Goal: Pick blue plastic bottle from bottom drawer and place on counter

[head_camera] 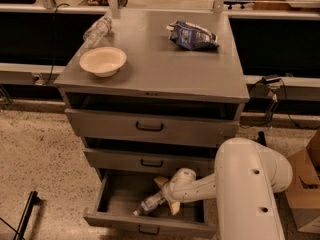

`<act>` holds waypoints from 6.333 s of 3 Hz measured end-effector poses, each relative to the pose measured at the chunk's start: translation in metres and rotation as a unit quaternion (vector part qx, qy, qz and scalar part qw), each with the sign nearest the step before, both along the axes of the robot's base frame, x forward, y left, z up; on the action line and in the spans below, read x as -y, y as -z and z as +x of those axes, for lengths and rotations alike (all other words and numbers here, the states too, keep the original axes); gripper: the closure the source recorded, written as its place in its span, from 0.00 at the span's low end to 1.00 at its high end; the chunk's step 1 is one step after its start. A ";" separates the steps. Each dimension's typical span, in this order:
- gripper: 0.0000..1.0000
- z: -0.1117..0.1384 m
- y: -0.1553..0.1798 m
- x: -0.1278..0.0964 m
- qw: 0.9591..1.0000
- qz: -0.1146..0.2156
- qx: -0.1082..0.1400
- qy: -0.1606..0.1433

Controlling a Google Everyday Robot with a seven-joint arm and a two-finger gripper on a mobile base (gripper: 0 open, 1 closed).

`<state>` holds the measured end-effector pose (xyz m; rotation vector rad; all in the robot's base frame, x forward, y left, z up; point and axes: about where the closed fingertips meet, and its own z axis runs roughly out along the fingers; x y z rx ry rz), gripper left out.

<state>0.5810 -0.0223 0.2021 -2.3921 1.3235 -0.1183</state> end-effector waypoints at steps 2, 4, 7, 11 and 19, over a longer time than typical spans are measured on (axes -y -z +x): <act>0.00 -0.003 0.024 -0.003 1.000 -0.028 -0.006 -0.011; 0.00 -0.001 0.046 -0.014 0.999 -0.032 0.001 -0.036; 0.45 -0.001 0.067 -0.009 0.998 -0.041 -0.021 -0.037; 1.00 -0.030 0.014 -0.007 0.996 0.081 -0.011 -0.031; 1.00 -0.078 -0.266 -0.005 0.900 0.386 0.155 -0.129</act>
Offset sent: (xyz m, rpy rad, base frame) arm -0.0015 0.0047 -0.0417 -0.0835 0.0046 0.0435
